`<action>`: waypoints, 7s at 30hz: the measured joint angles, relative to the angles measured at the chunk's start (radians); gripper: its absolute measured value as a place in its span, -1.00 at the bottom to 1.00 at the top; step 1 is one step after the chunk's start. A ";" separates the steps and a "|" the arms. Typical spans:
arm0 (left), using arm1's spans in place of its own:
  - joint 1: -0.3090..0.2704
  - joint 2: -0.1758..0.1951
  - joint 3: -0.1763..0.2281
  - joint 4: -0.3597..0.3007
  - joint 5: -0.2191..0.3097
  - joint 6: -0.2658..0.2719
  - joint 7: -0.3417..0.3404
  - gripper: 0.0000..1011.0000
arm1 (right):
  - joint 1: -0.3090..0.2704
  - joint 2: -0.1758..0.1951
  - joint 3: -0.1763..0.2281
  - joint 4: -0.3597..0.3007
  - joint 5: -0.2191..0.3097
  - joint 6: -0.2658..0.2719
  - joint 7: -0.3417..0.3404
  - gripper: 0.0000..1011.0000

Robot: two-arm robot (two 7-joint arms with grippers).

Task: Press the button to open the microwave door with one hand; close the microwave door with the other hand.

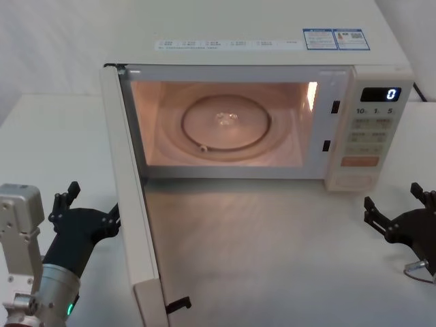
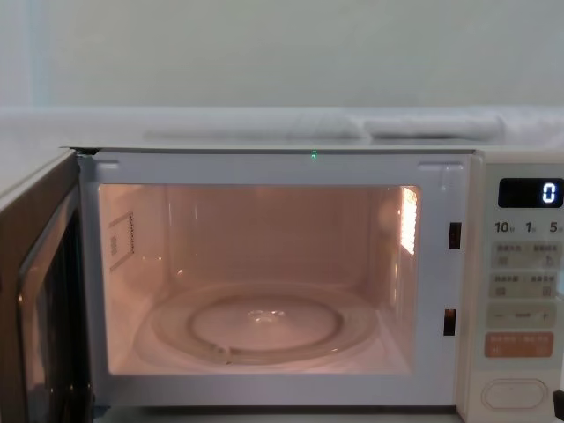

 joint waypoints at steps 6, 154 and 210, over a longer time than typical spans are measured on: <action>0.000 0.000 0.000 0.000 0.000 0.000 0.000 0.98 | 0.000 0.000 0.000 0.000 0.000 0.000 0.000 0.98; 0.119 0.200 -0.092 -0.250 -0.264 -0.014 -0.338 -1.00 | 0.000 0.000 0.000 0.000 -0.001 0.000 0.000 0.98; -0.264 0.102 0.182 -0.009 -0.027 0.070 -0.256 -1.00 | 0.000 0.000 0.000 0.000 -0.001 0.000 0.000 0.98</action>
